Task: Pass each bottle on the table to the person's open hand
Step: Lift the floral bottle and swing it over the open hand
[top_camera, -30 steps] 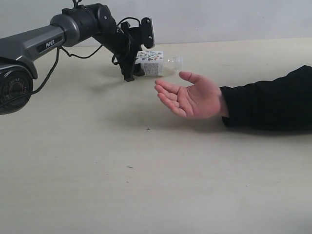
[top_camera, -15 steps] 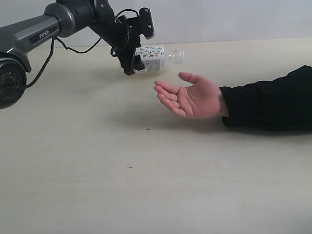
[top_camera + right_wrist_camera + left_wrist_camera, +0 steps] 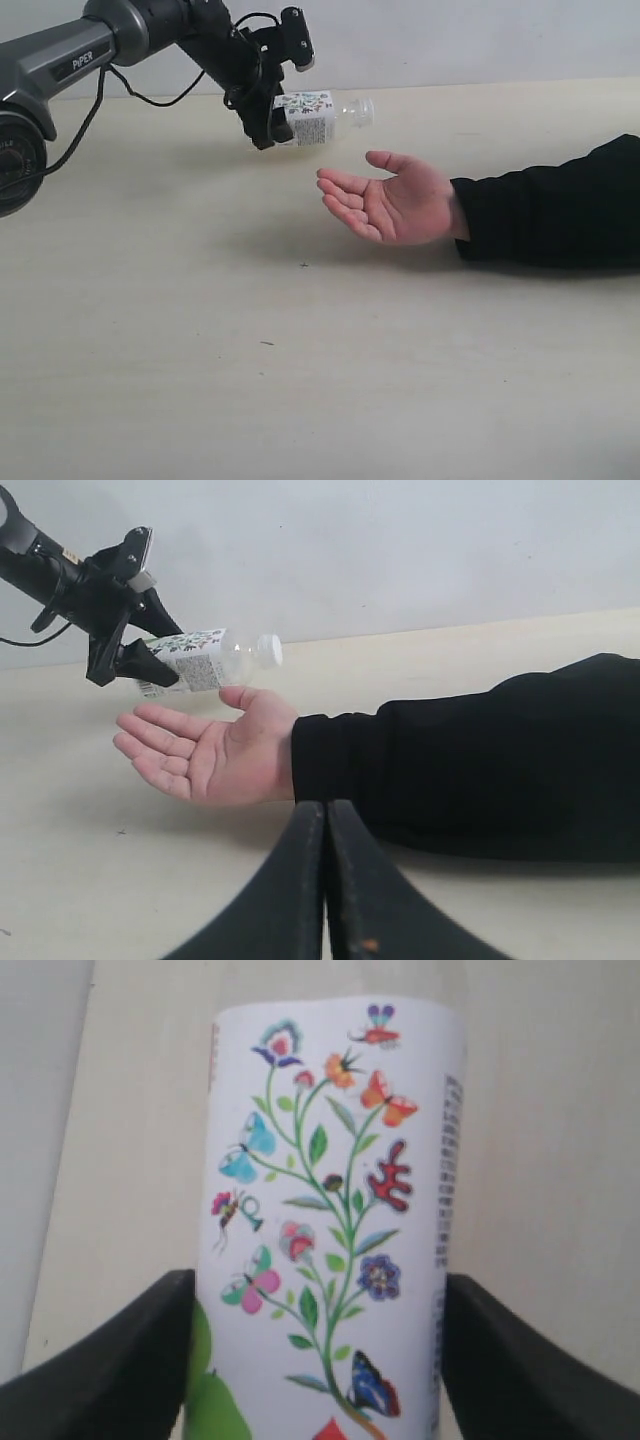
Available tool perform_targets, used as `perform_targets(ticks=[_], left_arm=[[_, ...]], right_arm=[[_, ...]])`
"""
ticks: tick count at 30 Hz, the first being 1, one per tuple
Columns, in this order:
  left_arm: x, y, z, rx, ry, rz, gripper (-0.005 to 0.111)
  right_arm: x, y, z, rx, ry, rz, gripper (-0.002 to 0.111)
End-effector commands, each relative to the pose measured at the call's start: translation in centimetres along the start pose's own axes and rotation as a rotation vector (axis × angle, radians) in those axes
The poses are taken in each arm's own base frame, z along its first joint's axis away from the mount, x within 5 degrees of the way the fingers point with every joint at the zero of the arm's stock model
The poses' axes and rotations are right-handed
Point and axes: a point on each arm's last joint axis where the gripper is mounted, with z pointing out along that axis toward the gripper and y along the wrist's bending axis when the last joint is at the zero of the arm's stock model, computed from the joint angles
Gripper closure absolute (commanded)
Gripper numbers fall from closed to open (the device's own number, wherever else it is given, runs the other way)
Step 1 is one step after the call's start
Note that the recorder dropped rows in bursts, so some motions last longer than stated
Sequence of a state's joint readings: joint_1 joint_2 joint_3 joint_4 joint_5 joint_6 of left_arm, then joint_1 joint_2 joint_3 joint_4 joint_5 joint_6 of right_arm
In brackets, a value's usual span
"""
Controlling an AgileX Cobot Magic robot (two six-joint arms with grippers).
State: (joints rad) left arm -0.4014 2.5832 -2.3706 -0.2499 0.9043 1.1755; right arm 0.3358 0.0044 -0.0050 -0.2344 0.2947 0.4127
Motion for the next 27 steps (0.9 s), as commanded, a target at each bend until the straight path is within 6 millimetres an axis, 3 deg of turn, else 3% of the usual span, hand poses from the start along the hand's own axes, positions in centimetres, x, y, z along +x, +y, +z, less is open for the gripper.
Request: perform_targets(ticks=[1, 13, 22, 27], left_arm=[[-1.2, 1.0, -2.9, -0.041, -0.02, -0.087, 0.107], [-3.1, 0.2, -8.0, 0.055, 0.016, -0.333, 0.107], [-9.0, -3.5, -11.8, -0.086, 0.178, -0.458, 0.107], [-12.6, -6.1, -13.8, -0.179, 0.154, -0.629, 0.107]], right_arm=[[0.1, 0.0, 0.0, -0.004, -0.006, -0.001, 0.108], [0.1, 0.0, 0.0, -0.004, -0.006, -0.001, 0.108], [0.1, 0.0, 0.0, -0.004, -0.006, -0.001, 0.108], [0.1, 0.0, 0.0, -0.004, -0.006, -0.001, 0.108]])
